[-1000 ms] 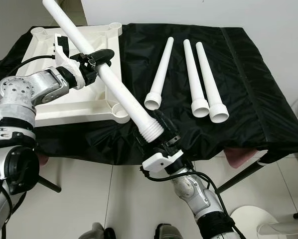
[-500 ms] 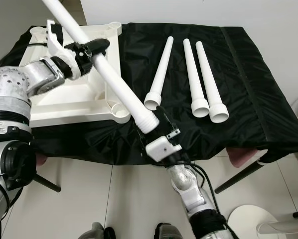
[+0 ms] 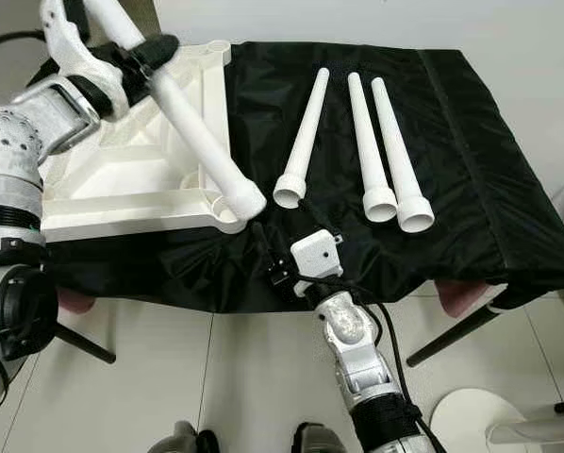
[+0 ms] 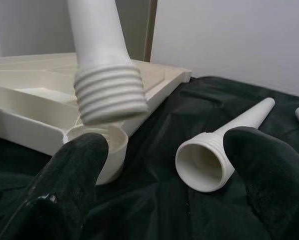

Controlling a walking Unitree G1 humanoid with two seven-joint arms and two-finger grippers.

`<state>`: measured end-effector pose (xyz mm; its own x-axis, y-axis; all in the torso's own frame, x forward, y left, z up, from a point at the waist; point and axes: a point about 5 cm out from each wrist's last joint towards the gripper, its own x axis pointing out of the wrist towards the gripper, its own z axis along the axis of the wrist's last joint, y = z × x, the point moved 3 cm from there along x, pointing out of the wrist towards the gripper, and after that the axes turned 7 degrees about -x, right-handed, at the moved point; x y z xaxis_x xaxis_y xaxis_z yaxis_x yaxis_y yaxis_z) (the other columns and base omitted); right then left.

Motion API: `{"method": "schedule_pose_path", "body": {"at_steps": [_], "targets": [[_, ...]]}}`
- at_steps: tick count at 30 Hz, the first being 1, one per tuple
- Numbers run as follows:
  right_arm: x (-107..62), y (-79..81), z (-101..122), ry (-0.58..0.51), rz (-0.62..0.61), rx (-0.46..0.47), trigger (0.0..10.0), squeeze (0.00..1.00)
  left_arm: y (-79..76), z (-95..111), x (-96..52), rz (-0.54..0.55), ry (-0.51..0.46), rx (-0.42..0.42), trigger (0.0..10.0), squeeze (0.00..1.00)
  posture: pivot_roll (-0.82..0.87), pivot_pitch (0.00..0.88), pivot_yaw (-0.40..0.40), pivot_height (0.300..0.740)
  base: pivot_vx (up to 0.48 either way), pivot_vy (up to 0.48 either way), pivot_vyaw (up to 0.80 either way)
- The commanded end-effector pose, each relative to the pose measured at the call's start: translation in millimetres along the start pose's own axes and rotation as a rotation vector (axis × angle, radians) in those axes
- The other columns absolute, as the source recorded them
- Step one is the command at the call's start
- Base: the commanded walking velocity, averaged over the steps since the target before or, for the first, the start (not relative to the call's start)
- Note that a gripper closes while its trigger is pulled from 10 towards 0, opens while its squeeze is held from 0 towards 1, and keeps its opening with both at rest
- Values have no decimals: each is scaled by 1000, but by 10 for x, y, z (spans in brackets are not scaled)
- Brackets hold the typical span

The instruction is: Building children table

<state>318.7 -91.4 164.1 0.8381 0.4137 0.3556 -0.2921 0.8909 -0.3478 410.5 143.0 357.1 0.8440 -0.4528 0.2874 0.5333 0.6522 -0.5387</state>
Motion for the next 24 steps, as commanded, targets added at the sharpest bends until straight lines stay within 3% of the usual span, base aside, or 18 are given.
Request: {"method": "schedule_pose_path", "body": {"at_steps": [1,9,11,24], "targets": [[51,8,38,13,22,26,10000,0,-138,105,0,-32,-45,64,10000,0,-119,122,61,740,0,0,0],[205,89,219,-1,133,12,10000,0,-376,71,-1,-62,-64,181,10000,0,-110,120,55,740,0,0,0],[348,80,372,-9,153,23,10000,0,-536,-4,11,-80,-91,268,10000,0,-106,106,51,740,0,0,0],[544,13,511,-26,114,-22,10000,0,-805,-160,13,-110,-160,338,10000,0,-106,88,43,740,0,0,0]]}}
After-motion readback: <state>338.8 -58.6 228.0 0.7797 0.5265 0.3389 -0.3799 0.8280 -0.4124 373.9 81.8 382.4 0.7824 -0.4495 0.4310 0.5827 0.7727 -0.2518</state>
